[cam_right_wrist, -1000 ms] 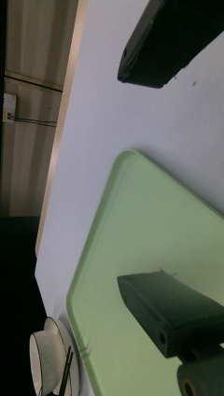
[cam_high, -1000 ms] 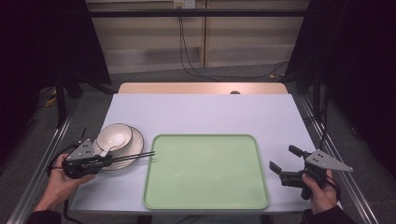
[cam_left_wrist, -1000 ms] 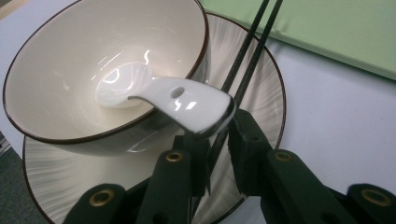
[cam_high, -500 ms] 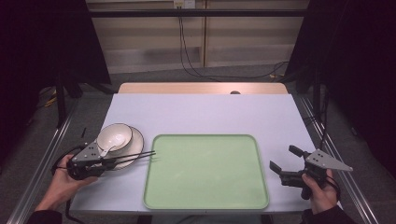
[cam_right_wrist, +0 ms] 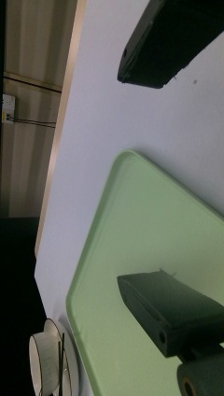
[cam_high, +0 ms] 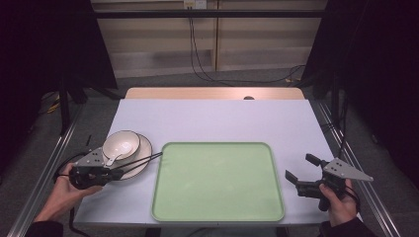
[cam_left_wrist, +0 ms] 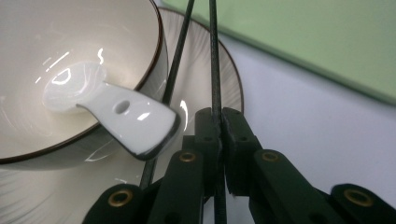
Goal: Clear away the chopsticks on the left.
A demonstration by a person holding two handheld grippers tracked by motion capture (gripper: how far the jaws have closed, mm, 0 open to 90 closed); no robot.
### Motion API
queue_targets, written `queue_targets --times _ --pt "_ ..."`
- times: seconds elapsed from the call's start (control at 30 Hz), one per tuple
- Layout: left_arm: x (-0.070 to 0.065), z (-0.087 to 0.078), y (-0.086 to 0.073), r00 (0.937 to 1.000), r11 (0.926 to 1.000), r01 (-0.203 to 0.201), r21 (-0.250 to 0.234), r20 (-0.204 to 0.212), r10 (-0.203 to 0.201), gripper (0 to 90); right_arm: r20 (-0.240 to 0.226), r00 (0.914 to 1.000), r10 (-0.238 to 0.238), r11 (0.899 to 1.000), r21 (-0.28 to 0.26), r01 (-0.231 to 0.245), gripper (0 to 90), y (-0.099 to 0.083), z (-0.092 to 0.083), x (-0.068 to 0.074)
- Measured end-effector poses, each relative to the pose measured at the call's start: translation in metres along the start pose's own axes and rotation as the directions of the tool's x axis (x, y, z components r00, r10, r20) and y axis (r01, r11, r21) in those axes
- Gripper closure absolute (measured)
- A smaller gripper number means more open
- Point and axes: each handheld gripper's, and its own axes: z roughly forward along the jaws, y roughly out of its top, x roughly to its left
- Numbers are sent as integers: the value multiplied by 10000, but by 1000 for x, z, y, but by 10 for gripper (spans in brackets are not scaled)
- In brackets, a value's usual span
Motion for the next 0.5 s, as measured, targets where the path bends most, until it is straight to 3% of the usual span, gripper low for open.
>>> queue_targets --times 0.2,0.27,0.3,0.5 --pt "-7 -6 4 9978 9970 660 -417 11 -660 858 -69 10000 -65 9999 -89 65 34 0 0 1" --pt "-8 -8 5 9973 9967 733 -357 -71 -736 858 -73 10000 -57 9999 -89 57 34 0 0 0" --pt "-12 -9 6 9949 9933 1005 -573 -6 -1007 857 -85 10000 -49 9999 -126 48 34 1 -1 1" --pt "-28 -19 11 9884 9832 1503 -1037 -39 -1515 858 -118 9998 -128 9996 -250 125 33 1 -1 1"
